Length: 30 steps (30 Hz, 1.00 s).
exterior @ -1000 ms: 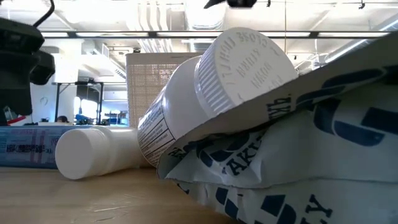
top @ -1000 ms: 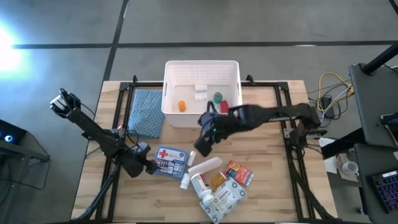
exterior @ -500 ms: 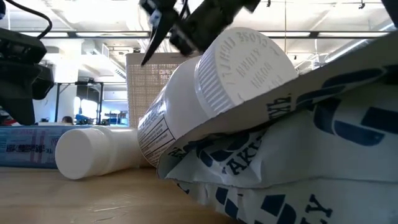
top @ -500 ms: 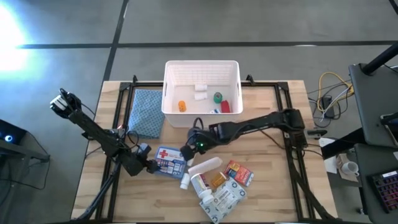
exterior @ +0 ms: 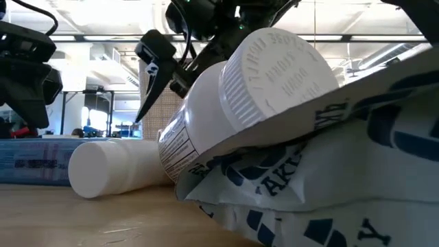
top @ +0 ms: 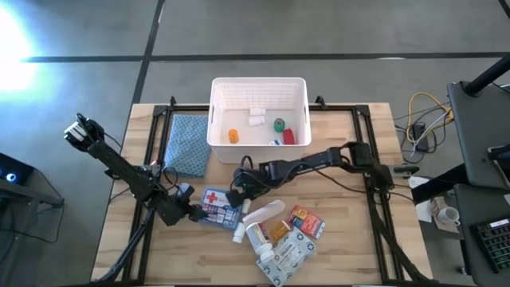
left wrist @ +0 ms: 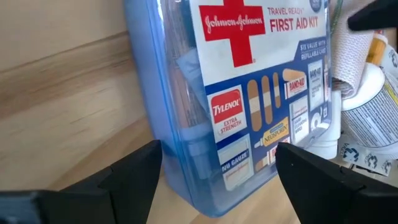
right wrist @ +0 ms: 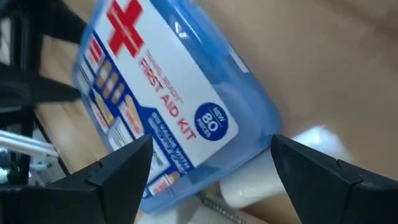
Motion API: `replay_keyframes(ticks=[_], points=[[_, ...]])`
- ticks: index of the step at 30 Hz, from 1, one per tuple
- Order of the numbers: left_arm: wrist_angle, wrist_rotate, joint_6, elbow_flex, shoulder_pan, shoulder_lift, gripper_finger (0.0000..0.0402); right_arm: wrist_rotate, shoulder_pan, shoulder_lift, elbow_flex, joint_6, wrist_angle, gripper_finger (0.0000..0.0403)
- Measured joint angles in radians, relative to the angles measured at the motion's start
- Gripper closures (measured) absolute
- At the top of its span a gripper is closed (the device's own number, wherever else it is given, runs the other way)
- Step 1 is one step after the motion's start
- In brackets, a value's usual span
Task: Pick & place medical supplies in basket/bin
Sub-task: Put the blue first aid kit into the white bin
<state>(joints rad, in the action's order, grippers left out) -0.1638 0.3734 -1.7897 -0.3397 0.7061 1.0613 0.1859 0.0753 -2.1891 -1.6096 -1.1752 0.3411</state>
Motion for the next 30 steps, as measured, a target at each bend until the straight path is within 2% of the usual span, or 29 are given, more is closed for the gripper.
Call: replay_keyframes(ticks=[3,9,13,22,24,30], points=[[0.001,0.000,0.000,0.000,0.000,0.000,0.0109,0.016,0.000,-0.028,0.000,0.013,-0.005,0.0088],[-0.003,0.013,0.000,0.001,0.000,0.008,0.0109,0.130,-0.002,-0.074,-0.002,0.053,-0.053,0.0087],[0.007,0.023,-0.001,0.001,0.000,0.039,0.0109,0.125,-0.001,-0.082,-0.002,0.056,-0.076,0.0087],[0.065,-0.002,-0.010,0.001,0.003,0.071,0.0109,0.017,-0.002,-0.050,-0.061,0.177,-0.076,0.0087],[0.075,0.039,0.006,0.000,-0.001,0.073,0.0109,0.010,-0.006,-0.035,-0.101,0.207,-0.133,0.0087],[0.095,0.096,0.069,0.001,-0.002,0.070,0.0109,0.027,0.011,-0.022,-0.215,0.292,-0.118,0.0088]])
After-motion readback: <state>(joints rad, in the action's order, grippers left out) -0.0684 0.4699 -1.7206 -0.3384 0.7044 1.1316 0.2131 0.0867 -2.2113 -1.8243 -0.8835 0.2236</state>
